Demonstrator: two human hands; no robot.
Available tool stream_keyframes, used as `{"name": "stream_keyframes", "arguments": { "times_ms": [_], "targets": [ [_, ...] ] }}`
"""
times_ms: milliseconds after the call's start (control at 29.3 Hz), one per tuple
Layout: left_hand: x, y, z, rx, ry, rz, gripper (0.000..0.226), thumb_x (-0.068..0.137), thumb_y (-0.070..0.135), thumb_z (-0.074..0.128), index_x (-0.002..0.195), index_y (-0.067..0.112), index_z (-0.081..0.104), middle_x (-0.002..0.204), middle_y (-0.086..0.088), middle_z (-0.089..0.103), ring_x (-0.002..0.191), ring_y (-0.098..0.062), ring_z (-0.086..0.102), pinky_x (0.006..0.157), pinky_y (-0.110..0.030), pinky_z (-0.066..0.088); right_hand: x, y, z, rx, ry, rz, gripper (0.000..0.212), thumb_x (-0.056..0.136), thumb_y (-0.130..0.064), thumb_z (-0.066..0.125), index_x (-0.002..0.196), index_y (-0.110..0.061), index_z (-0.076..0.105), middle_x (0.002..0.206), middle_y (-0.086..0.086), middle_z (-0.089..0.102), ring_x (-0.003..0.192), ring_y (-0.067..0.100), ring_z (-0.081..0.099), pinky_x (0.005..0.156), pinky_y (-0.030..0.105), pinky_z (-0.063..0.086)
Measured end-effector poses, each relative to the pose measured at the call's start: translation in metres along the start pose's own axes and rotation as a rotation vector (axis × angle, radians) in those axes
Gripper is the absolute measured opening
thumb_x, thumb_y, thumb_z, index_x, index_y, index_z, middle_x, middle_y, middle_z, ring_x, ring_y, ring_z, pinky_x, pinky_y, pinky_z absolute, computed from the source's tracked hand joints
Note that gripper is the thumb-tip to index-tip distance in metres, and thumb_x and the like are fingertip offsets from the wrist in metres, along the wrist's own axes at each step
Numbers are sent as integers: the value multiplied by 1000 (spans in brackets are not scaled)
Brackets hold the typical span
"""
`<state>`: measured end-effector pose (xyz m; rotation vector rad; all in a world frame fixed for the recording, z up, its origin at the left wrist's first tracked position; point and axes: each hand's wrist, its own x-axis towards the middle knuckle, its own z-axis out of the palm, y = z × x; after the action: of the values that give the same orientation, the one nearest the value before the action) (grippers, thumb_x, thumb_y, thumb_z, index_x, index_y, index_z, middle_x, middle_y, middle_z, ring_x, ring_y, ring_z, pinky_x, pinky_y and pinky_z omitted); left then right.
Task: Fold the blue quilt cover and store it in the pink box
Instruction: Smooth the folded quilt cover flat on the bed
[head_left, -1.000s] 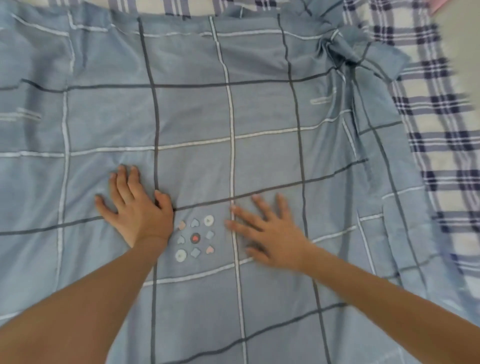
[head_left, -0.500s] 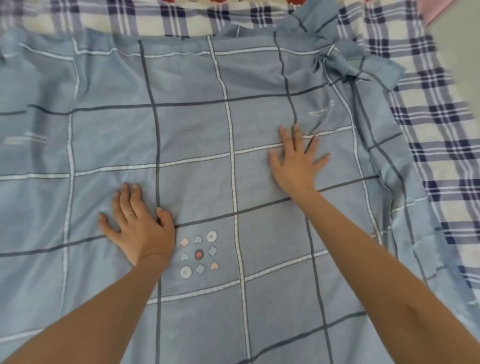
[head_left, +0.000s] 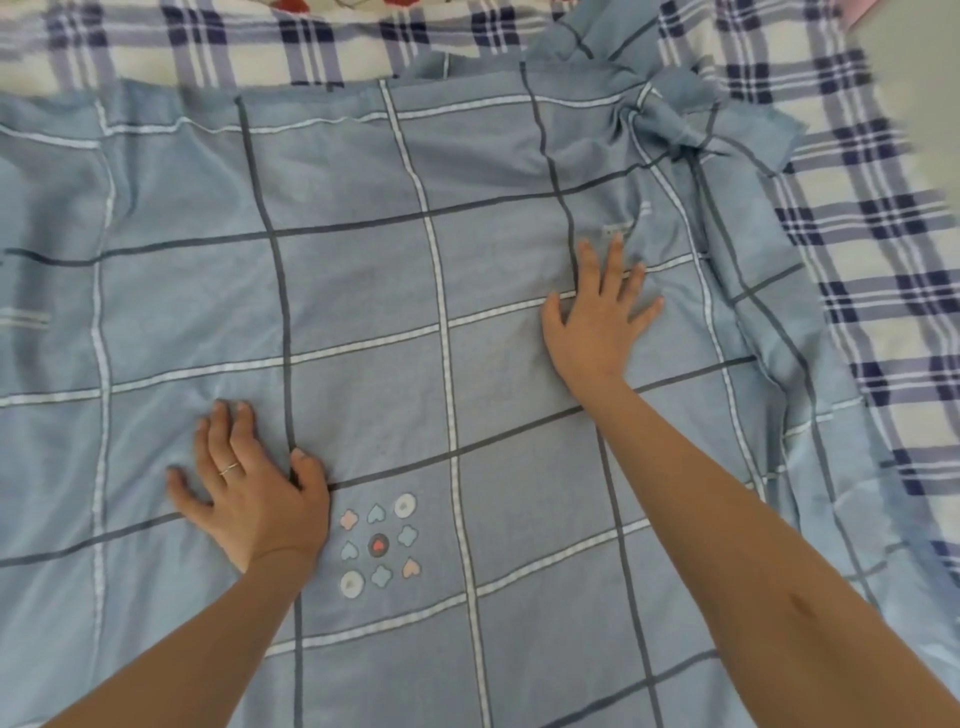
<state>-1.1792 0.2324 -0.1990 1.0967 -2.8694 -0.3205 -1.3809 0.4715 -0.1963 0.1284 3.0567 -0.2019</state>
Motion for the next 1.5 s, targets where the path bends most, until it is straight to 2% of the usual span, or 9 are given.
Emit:
{"name": "stream_keyframes", "arguments": {
  "times_ms": [342, 478, 581, 752, 888, 1025, 1162, 1367, 1503],
  "targets": [
    [-2, -3, 8, 12, 22, 13, 69, 81, 38, 29, 140, 2, 34, 150, -16, 32, 139, -32, 25, 112, -55, 5, 3, 36, 2, 18, 61, 98, 67, 89, -43, 25, 152, -23, 19, 159, 0, 16, 146, 27, 12, 118, 51, 0],
    [3, 2, -1, -28, -35, 383, 58, 81, 29, 33, 132, 3, 43, 142, -18, 40, 131, -29, 34, 111, -50, 6, -2, 39, 1, 37, 45, 87, 71, 87, -44, 21, 153, -18, 16, 158, 2, 20, 145, 27, 16, 117, 51, 3],
    [64, 62, 4, -158, -52, 683, 49, 82, 25, 39, 127, 8, 48, 136, -15, 45, 126, -27, 38, 107, -45, 17, 6, 40, -1, 51, 23, 100, 70, 87, -45, 20, 151, -17, 21, 157, 3, 23, 144, 28, 18, 117, 51, 5],
    [187, 226, 11, -303, -19, 660, 42, 95, 21, 40, 137, 16, 46, 145, -3, 43, 136, -19, 33, 108, -33, 12, 7, 42, 0, 18, -7, 96, 68, 88, -46, 22, 150, -19, 26, 157, 0, 23, 143, 26, 22, 116, 48, 2],
    [244, 326, 17, -204, -163, 653, 39, 95, 33, 46, 133, 23, 45, 135, -1, 51, 128, -22, 40, 108, -43, 15, 11, 42, -1, -5, -25, 114, 66, 88, -45, 26, 148, -18, 30, 156, 2, 27, 141, 27, 28, 115, 51, 9],
    [255, 352, 17, -257, -163, 746, 18, 94, 25, 52, 104, 11, 50, 90, -8, 57, 91, -31, 54, 77, -39, 40, 13, 41, -4, -11, -50, 119, 66, 88, -45, 27, 148, -18, 31, 155, 3, 28, 140, 28, 30, 115, 52, 11],
    [263, 359, -1, -195, 189, 1027, 16, 93, 20, 53, 87, 5, 52, 95, -15, 52, 81, -27, 48, 49, -34, 34, 16, 41, -8, -2, -72, 114, 67, 87, -46, 27, 148, -18, 31, 155, 4, 29, 140, 29, 31, 115, 53, 10],
    [291, 385, 12, -175, 113, 873, 23, 97, 24, 43, 96, 5, 54, 112, -11, 52, 93, -27, 49, 61, -35, 39, 16, 42, -9, 14, -65, 97, 67, 86, -47, 32, 147, -20, 35, 154, 4, 32, 138, 28, 32, 114, 54, 13],
    [290, 377, 61, -83, -83, 598, 25, 99, 26, 43, 110, 8, 56, 129, -15, 44, 117, -33, 40, 91, -43, 34, 17, 43, -6, 9, -40, 95, 68, 84, -47, 33, 146, -19, 36, 153, 6, 33, 137, 28, 31, 113, 55, 15]
  ]
}}
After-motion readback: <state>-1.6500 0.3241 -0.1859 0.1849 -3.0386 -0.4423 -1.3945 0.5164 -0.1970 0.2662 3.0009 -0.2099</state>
